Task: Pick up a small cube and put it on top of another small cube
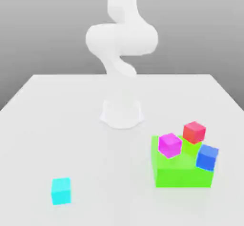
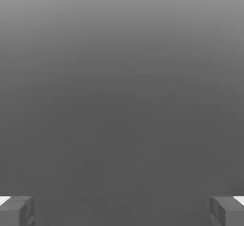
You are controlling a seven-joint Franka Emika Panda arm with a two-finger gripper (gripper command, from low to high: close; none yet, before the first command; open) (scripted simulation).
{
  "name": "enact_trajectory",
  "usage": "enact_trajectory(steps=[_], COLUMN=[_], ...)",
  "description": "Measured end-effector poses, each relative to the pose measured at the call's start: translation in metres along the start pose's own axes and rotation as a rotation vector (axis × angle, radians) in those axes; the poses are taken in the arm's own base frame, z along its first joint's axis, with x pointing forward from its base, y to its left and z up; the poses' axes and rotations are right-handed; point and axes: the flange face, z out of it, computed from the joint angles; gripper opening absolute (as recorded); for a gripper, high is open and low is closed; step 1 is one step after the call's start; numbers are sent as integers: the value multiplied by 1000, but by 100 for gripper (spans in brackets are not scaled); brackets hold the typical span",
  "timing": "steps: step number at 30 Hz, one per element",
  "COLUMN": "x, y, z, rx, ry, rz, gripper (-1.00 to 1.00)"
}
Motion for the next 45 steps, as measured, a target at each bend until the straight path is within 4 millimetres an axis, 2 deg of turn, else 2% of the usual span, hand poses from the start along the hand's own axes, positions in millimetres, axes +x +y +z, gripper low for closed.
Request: enact_trajectory(steps=[3, 7, 14, 18, 23, 25, 29, 30, 37, 42, 43, 45], x=[6, 5, -22, -48, -94, -109, -132, -136, -137, -113, -114, -134], y=[22, 61, 151, 214, 294, 314, 339, 343, 343, 320, 308, 264], z=[67, 147, 265, 316, 362, 378, 412, 418, 418, 381, 375, 366], rx=[-64, -144, -279, -356, -448, -467, -472, -472, -472, -472, -463, -421], ry=[-68, -155, -311, -400, -518, -542, -550, -551, -552, -552, -558, -587], rz=[-24, -50, -90, -104, -132, -141, -143, -142, -142, -142, -154, -217], gripper=[0, 0, 0, 0, 0, 0, 0, -100, -100, -100, -100, -100])
